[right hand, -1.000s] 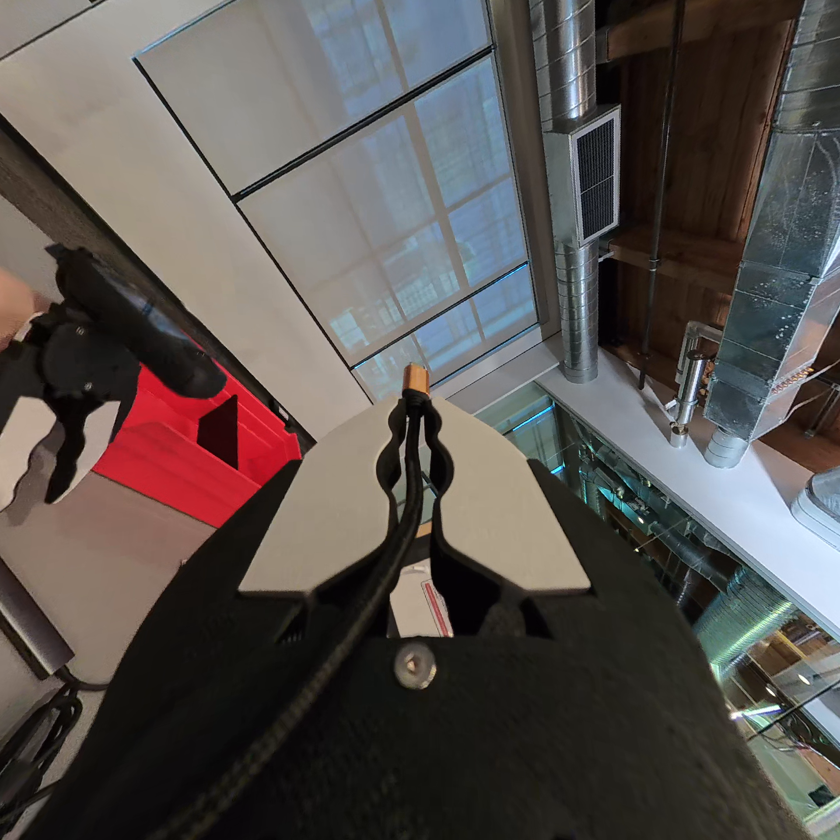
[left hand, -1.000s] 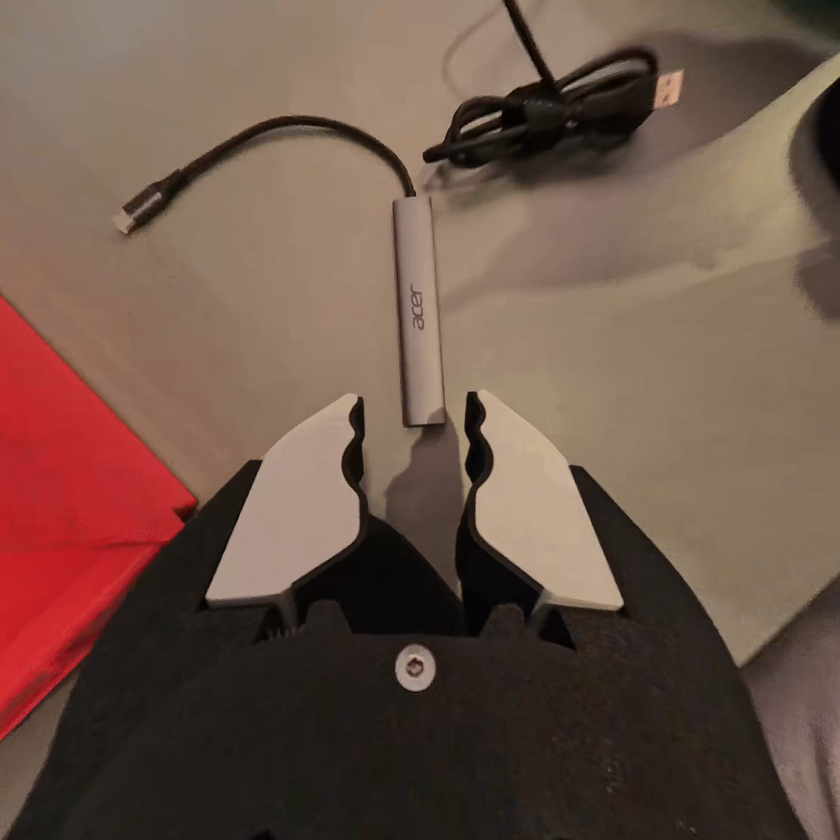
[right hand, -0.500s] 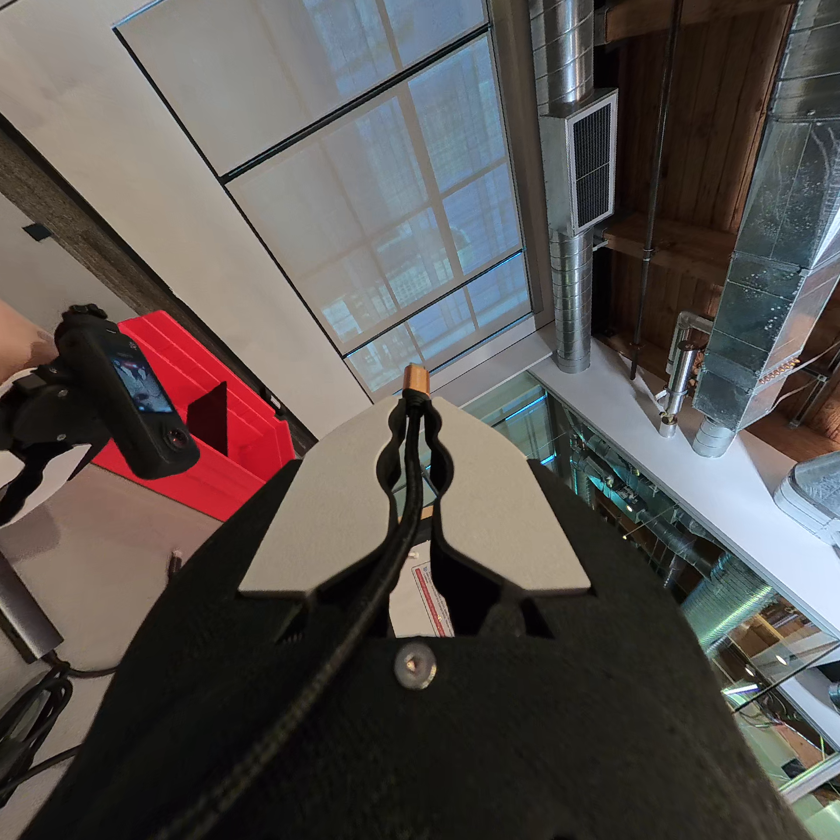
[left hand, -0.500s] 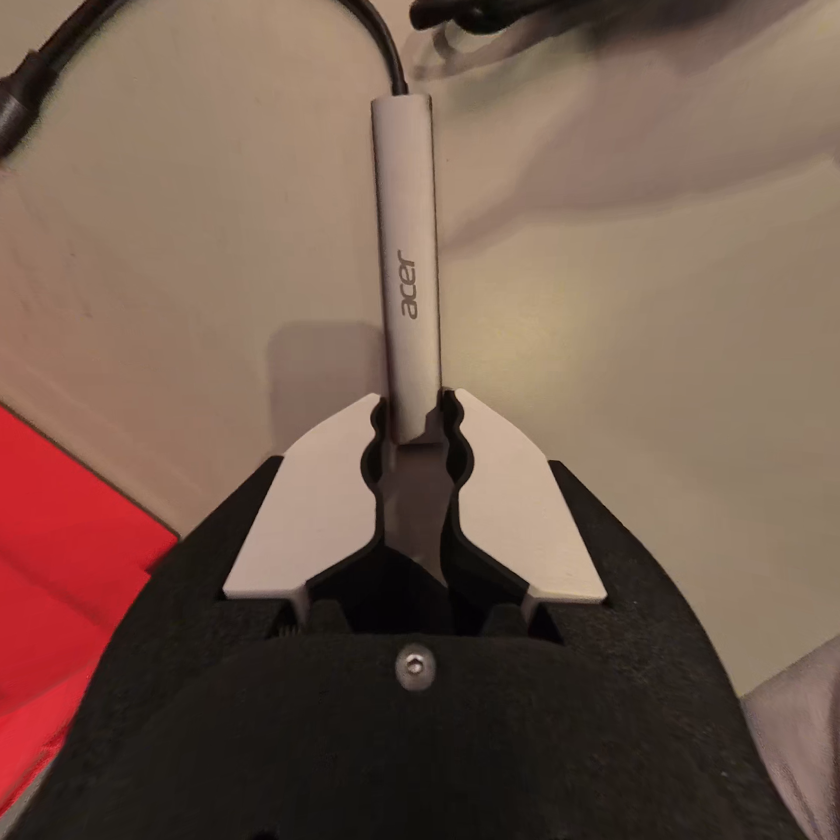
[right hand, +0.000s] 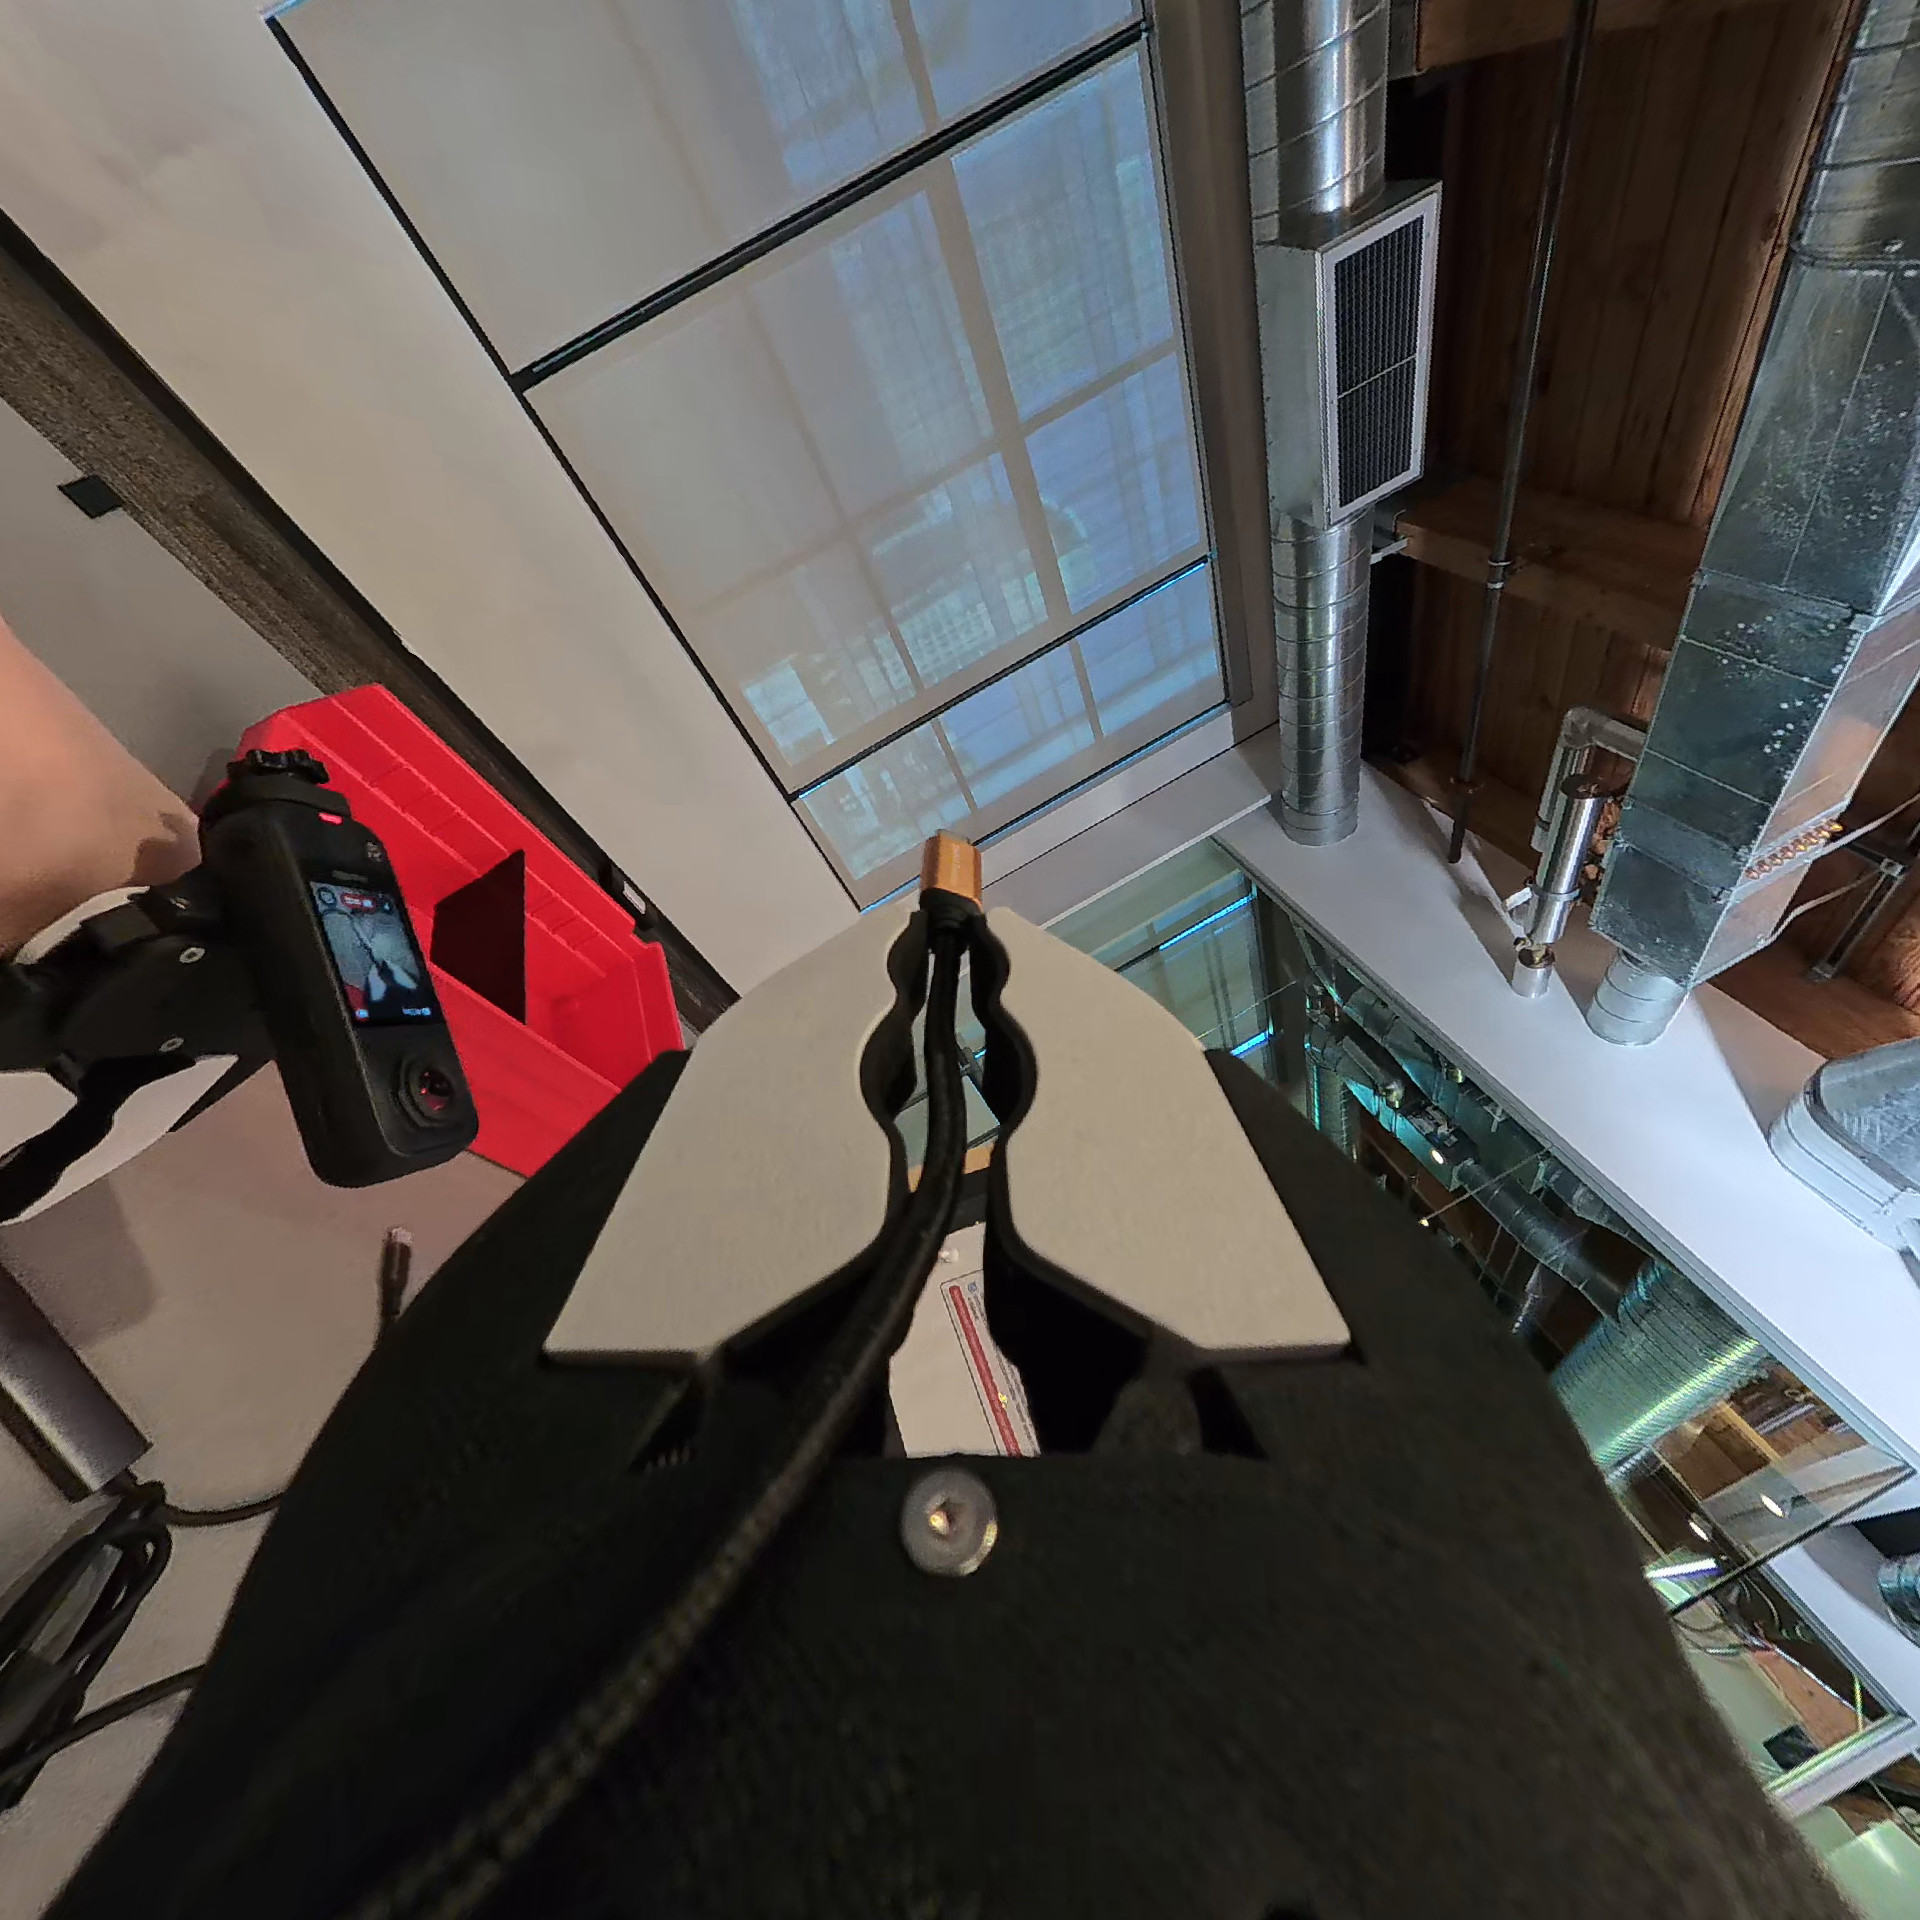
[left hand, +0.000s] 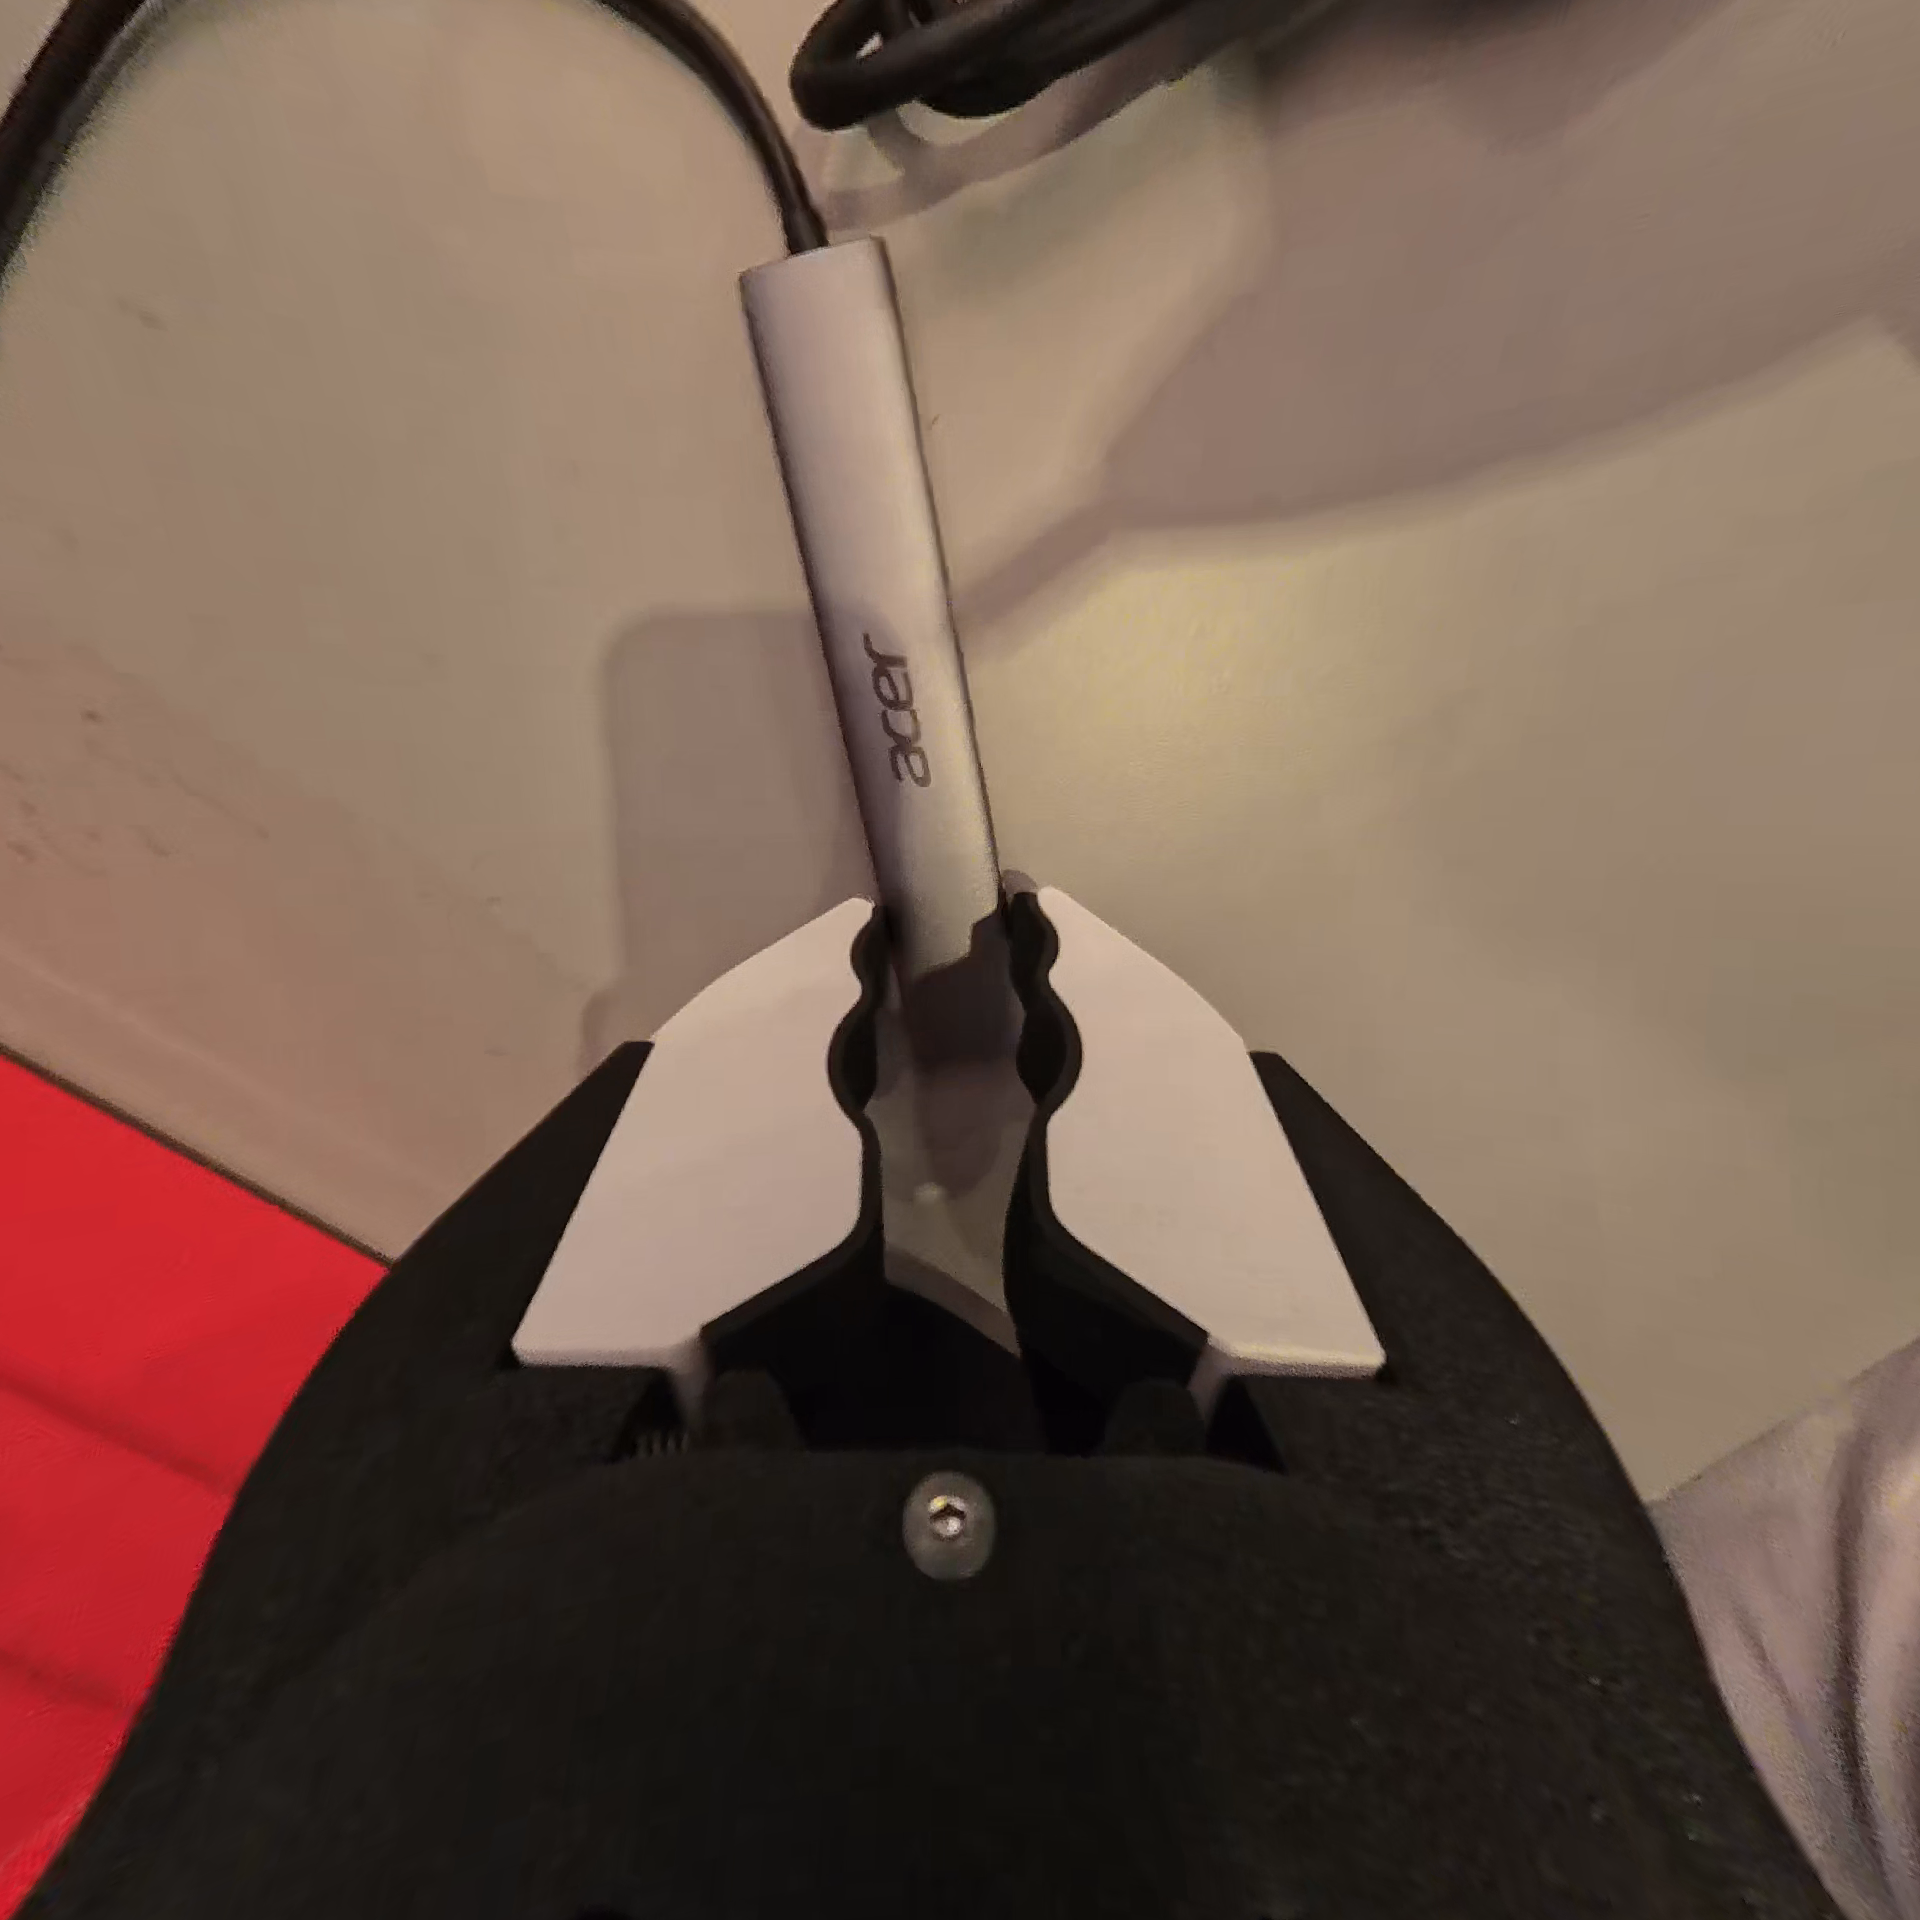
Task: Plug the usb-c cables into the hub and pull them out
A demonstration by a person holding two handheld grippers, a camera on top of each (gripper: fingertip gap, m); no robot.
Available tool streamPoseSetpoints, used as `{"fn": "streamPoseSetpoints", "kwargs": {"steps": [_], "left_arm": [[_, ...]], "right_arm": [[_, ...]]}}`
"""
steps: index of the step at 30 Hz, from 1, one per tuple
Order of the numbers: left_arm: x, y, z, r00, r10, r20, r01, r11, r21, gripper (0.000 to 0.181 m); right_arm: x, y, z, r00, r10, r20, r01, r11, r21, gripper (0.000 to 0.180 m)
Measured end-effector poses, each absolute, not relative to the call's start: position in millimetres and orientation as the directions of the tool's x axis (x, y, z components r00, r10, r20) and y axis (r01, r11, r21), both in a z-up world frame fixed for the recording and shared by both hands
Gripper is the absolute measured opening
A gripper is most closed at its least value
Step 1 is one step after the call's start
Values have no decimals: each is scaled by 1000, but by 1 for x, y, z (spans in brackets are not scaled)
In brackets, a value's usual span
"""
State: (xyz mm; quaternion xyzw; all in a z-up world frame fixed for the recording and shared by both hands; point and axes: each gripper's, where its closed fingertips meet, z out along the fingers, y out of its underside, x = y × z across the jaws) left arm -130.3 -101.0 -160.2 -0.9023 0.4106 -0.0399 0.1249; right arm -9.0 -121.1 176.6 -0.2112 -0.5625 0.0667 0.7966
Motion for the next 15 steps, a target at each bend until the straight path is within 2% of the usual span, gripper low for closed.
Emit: {"fn": "streamPoseSetpoints", "kwargs": {"steps": [8,13,15], "left_arm": [[-127,-101,-159,726,-680,100,-644,-724,-248,22],[-108,-114,-154,712,-596,371,-546,-802,-242,22],[-106,-115,-153,701,-574,424,-526,-817,-236,22]], "right_arm": [[-6,-117,177,365,350,863,136,896,-422,8],[-7,-114,174,361,355,862,141,893,-427,8],[-7,-113,173,359,355,863,146,892,-428,8]]}}
